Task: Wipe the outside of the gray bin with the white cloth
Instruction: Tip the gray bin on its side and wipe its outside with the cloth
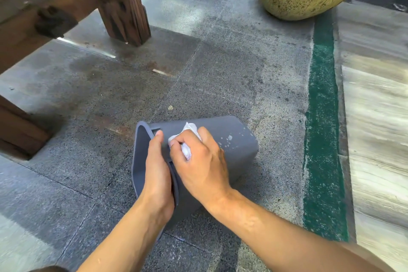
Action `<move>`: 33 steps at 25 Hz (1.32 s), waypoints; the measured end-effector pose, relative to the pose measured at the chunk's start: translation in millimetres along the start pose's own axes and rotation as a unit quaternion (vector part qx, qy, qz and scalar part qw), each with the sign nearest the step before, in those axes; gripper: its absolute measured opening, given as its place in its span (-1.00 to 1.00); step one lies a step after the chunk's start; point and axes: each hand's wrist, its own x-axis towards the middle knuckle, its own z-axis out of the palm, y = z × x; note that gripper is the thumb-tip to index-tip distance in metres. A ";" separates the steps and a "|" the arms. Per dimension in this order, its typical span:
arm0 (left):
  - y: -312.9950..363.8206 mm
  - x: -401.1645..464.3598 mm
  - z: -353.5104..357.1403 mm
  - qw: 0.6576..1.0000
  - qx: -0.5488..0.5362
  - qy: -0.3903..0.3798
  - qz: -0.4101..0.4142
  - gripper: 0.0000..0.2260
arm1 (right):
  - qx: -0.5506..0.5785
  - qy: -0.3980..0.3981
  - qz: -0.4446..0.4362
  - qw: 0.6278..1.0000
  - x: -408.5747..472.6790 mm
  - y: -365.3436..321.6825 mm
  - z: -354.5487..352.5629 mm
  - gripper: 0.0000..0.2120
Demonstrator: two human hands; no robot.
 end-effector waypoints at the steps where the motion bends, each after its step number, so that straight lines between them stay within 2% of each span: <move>1: 0.9 -1.1 -0.3 1.000 0.002 0.002 0.001 -0.48 | -0.004 0.005 0.000 1.000 0.7 2.1 0.5 -0.86; 12: 10.0 3.0 -7.9 1.000 0.024 0.017 0.001 -0.57 | -0.040 0.028 0.028 0.998 9.9 40.5 5.3 -0.88; 21: 17.4 9.7 -16.8 0.997 0.049 0.038 -0.040 -0.64 | -0.052 0.023 0.081 0.995 39.0 92.4 4.1 -0.87; 25: 19.1 12.0 -21.2 0.994 0.068 0.030 -0.074 -0.74 | -0.036 -0.002 0.130 0.991 55.7 125.0 -1.9 -0.86; 29: 20.1 12.3 -23.1 0.992 0.077 0.019 -0.098 -0.74 | -0.040 -0.006 0.166 0.985 72.0 151.9 -8.9 -0.85; 33: 20.8 9.7 -25.7 0.990 0.093 0.038 -0.097 -0.76 | -0.058 -0.002 0.204 0.977 80.8 176.2 -15.8 -0.86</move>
